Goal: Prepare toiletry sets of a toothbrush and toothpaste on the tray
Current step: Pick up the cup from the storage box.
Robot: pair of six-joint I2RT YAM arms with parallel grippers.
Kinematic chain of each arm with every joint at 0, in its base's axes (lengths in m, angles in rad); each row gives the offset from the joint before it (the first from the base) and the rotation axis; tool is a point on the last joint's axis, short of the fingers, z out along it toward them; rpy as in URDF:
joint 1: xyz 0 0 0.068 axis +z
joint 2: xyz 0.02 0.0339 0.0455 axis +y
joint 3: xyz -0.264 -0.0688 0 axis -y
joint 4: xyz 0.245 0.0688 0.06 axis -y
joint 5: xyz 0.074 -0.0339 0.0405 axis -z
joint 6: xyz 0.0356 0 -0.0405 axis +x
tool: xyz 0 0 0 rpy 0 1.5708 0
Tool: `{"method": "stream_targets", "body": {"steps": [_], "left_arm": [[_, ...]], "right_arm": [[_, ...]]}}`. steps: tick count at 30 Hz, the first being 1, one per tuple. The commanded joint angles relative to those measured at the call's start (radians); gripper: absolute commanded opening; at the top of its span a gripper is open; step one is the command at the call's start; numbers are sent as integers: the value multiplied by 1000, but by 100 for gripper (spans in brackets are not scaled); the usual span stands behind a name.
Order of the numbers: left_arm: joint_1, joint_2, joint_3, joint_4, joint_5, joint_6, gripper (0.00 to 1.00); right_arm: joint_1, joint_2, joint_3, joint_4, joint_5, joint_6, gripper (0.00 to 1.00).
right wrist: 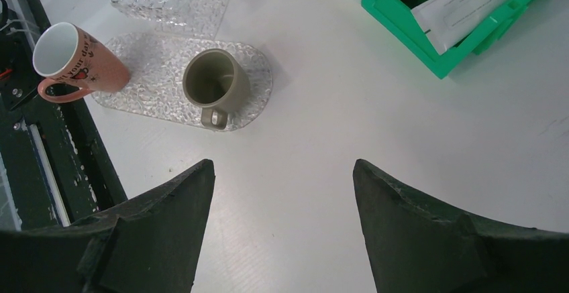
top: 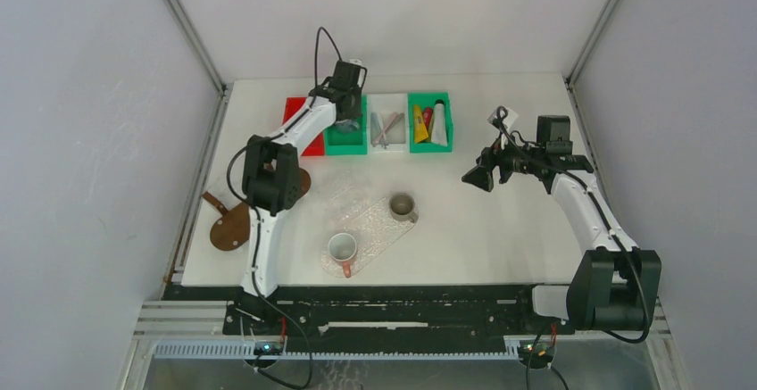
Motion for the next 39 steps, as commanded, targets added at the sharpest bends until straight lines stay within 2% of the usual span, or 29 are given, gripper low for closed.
{"method": "stream_targets", "body": {"steps": [1,20,39], "left_arm": [[1,-148,-73,119,-61,23,0],[-6,-441,-427,425,-111,48,0],[-31,-655,-581,518,-119,65,0]], "right_arm": [[6,-8,12,12,-7,-24,84],[9,-9,13,12,-5,-28,84],[5,-15,13,11,-4,-29,84]]}}
